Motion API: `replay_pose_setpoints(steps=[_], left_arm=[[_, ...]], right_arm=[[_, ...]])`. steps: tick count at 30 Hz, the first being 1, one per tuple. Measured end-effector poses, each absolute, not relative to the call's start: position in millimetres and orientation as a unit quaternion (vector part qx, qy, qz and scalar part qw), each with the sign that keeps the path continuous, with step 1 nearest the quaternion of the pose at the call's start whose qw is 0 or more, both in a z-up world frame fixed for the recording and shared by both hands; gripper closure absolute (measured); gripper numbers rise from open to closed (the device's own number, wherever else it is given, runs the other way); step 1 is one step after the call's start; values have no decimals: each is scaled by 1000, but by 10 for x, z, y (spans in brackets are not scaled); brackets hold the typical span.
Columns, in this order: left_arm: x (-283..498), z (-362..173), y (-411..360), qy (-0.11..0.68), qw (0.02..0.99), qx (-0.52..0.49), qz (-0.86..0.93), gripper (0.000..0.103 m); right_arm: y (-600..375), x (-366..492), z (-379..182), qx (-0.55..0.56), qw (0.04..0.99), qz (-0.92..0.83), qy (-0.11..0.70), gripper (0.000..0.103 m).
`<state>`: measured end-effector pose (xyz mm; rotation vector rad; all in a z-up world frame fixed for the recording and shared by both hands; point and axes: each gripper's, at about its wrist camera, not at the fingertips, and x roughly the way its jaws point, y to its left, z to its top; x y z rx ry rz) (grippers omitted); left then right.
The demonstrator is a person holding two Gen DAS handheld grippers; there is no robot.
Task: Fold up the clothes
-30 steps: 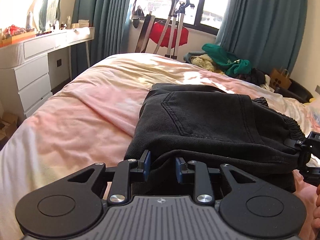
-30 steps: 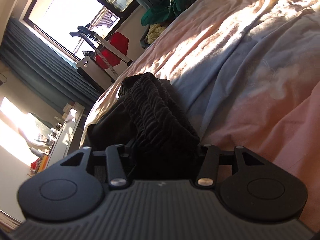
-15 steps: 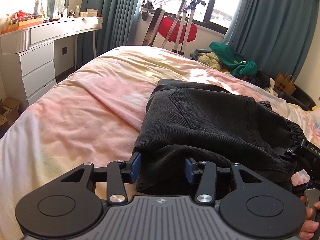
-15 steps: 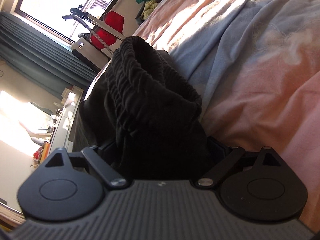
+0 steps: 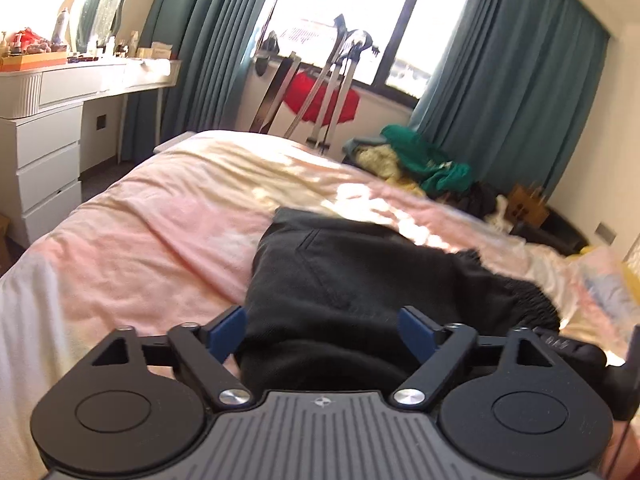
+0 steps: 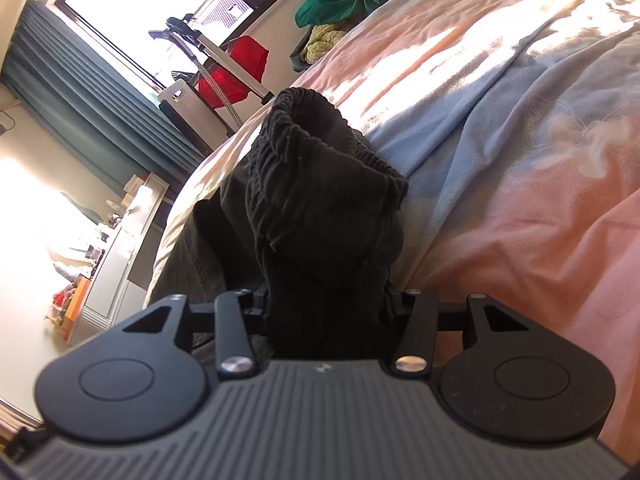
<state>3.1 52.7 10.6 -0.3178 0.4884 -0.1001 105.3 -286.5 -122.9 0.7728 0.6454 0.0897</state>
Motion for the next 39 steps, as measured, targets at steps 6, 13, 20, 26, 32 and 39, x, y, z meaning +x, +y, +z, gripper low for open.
replay_pose_setpoints(steps=[6,13,20,26,32,39], left_arm=[[385,100,847,284,934,-211,-45,5],[1283,-236,1116,396,879,-251,-84,17],[1576,-581,1226,444,848,-266,-114,15],[1647,-810,1385,457,804,-349,-151,15],[1686,-924,1377,463,784,-376,-173,7],[1694,-955,1372,454,781,-395,-164,6]], right_arm=[[-2855,1062,-1221,371,875,41,310,52],[-2845,1065,-1203,367,876,40,309,53],[-2843,1069,-1141,369,879,46,299,56],[-2818,1101,-997,377,885,63,265,57],[-2815,1154,-949,380,886,69,258,58],[-2882,1195,-1101,391,870,37,299,58]])
